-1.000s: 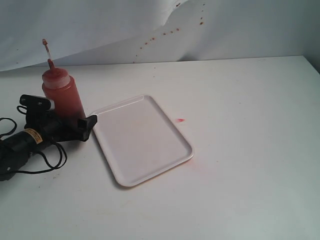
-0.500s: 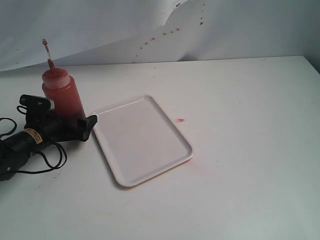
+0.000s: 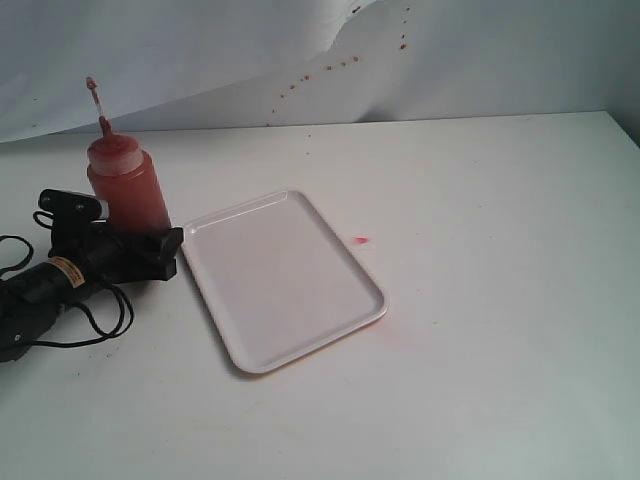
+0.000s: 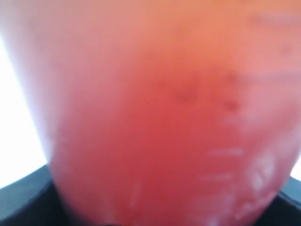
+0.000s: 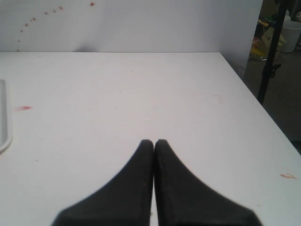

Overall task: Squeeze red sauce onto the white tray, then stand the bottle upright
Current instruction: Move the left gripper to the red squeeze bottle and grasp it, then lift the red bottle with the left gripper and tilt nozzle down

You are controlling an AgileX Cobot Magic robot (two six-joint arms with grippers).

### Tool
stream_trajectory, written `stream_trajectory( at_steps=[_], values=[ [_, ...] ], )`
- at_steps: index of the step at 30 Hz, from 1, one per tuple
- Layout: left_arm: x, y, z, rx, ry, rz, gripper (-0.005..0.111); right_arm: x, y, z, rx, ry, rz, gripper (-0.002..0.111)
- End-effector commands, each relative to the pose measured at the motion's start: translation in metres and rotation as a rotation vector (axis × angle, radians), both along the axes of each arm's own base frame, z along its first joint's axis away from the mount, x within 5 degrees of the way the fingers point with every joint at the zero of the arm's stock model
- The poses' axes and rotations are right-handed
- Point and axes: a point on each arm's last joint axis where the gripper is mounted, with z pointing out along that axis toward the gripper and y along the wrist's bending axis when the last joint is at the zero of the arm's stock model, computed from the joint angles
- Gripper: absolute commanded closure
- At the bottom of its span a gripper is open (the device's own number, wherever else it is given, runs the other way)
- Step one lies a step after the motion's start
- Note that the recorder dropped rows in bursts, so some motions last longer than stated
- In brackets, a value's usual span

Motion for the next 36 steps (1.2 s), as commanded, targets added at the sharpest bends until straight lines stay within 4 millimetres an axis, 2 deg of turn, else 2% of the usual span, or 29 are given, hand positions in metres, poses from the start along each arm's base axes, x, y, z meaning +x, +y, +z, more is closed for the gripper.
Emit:
stream_trajectory(
  at_steps=[1, 6, 10, 13, 17, 20, 23, 27, 36],
  values=[
    [0.002, 0.002, 0.002, -0.004, -0.010, 0.010, 0.106, 0.000, 0.000, -0.001, -0.011, -0.005, 0.004, 0.108],
    [0.003, 0.001, 0.007, -0.019, -0.050, 0.008, 0.107, 0.000, 0.000, -0.001, -0.011, -0.005, 0.004, 0.108],
    [0.002, -0.001, 0.020, -0.081, -0.180, 0.001, 0.107, 0.000, 0.000, -0.001, -0.011, -0.005, 0.004, 0.108],
    [0.000, 0.004, 0.026, -0.090, -0.192, 0.063, 0.107, 0.000, 0.000, -0.001, -0.011, -0.005, 0.004, 0.108],
    [-0.003, 0.014, 0.045, -0.102, -0.232, 0.184, 0.107, 0.000, 0.000, -0.001, -0.011, -0.005, 0.004, 0.108],
    [-0.007, 0.018, 0.061, -0.014, -0.289, 0.200, 0.107, 0.000, 0.000, -0.001, -0.011, -0.005, 0.004, 0.108],
    [-0.016, 0.017, 0.077, 0.102, -0.352, 0.164, 0.107, 0.000, 0.000, -0.001, -0.011, -0.005, 0.004, 0.108],
    [-0.031, 0.013, 0.103, 0.133, -0.416, 0.113, 0.107, 0.000, 0.000, -0.001, -0.011, -0.005, 0.004, 0.108],
    [-0.063, 0.002, 0.144, 0.203, -0.449, -0.044, 0.107, 0.000, 0.000, -0.001, -0.011, -0.005, 0.004, 0.108]
  ],
)
